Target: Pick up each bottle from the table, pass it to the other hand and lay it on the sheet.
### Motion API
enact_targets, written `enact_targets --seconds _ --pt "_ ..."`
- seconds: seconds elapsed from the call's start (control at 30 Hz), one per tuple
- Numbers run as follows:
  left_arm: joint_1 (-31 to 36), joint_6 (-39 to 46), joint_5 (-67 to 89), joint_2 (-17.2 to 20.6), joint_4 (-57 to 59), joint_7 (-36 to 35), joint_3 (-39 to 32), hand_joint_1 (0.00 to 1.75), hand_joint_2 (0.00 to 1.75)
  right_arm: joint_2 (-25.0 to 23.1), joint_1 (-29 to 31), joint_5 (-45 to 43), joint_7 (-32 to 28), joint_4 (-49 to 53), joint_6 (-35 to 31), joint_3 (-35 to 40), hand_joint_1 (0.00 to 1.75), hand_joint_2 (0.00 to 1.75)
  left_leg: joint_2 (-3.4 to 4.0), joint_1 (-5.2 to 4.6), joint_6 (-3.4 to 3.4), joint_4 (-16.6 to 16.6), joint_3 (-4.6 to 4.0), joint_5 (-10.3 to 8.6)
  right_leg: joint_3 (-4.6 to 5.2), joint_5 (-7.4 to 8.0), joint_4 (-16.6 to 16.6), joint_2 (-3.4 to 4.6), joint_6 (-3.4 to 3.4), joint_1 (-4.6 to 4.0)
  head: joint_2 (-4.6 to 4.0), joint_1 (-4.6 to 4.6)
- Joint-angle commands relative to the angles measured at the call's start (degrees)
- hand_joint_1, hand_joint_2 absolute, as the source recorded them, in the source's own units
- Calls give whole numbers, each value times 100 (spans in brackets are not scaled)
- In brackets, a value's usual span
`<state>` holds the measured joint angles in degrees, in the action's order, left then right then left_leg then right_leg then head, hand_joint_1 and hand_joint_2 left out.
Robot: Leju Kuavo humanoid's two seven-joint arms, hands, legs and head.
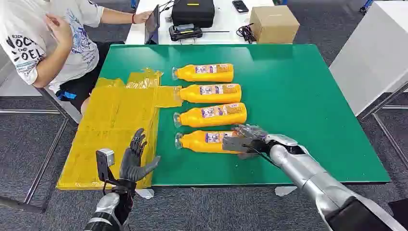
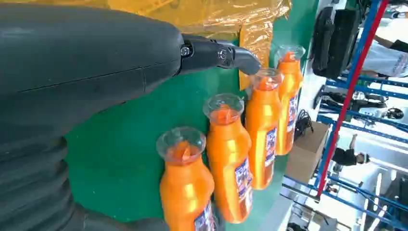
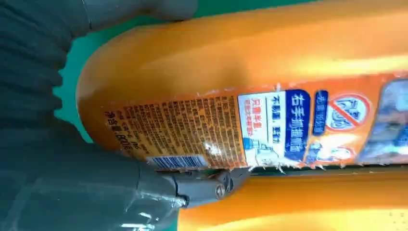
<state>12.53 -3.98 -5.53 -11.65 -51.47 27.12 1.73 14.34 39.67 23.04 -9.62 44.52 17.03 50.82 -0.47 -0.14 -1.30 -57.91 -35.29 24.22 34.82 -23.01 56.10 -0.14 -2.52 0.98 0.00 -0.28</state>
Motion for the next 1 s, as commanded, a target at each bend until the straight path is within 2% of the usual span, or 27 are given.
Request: enact_targets --seconds 0.03,0.43,0.57,0.63,0.67,0.7,0.73,0.83,0.87,0.9,1.0 --pt "273 -54 -96 10 514 13 101 0 175 -304 356 28 18 -807 74 889 175 175 5 6 10 4 26 7 -25 -4 -4 3 11 -7 0 2" --pt "296 -84 -125 -5 543 26 106 0 175 -322 263 -100 -62 -771 -74 879 175 175 -1 7 8 5 29 5 -29 -5 -7 0 8 -7 0 0" --pt "335 -106 -136 -1 586 43 127 0 175 -256 46 -514 -330 -493 -169 530 175 175 -1 9 10 6 30 5 -31 -5 -8 -1 10 -9 0 0" --pt "344 -91 -148 9 587 74 125 0 175 -232 -351 -952 -670 -82 -421 -28 175 175 -6 10 10 7 33 5 -35 -7 -10 -6 10 -10 0 0" --pt "322 -83 -163 8 544 109 117 0 175 -338 -734 -1133 -1013 270 -798 -517 175 175 -10 10 8 8 31 4 -35 -6 -13 -9 8 -10 0 2" --pt "257 -53 -173 4 441 123 97 0 175 -514 -1182 -1025 -1238 757 -1238 -970 175 175 -12 13 10 8 39 7 -45 -9 -15 -12 12 -14 0 0" --pt "206 -33 -187 -14 356 128 81 0 175 -696 -1526 -967 -1491 1185 -1359 -1345 175 175 -9 16 10 12 42 6 -47 -7 -21 -8 10 -17 0 0" --pt "75 -1 -258 -86 190 103 78 0 175 -1234 -2290 -808 -1723 2432 -1691 -2185 175 175 2 18 13 8 45 16 -48 -13 -12 7 14 -18 0 9" --pt "22 40 -301 -108 113 114 58 0 175 -1355 -2436 -799 -1716 2731 -1743 -2364 175 175 18 21 19 5 49 28 -49 -21 -5 24 20 -21 0 -7" --pt "-12 83 -343 -118 43 139 36 0 175 -1461 -2530 -885 -1795 2895 -1752 -2532 175 175 9 14 12 0 20 17 -23 -12 2 16 12 -14 0 7" --pt "-146 178 -480 -161 -286 180 -34 0 175 -1651 -2774 -965 -1847 3283 -1759 -2828 175 175 6 13 16 -4 10 25 -12 -20 10 14 13 -15 0 -4"
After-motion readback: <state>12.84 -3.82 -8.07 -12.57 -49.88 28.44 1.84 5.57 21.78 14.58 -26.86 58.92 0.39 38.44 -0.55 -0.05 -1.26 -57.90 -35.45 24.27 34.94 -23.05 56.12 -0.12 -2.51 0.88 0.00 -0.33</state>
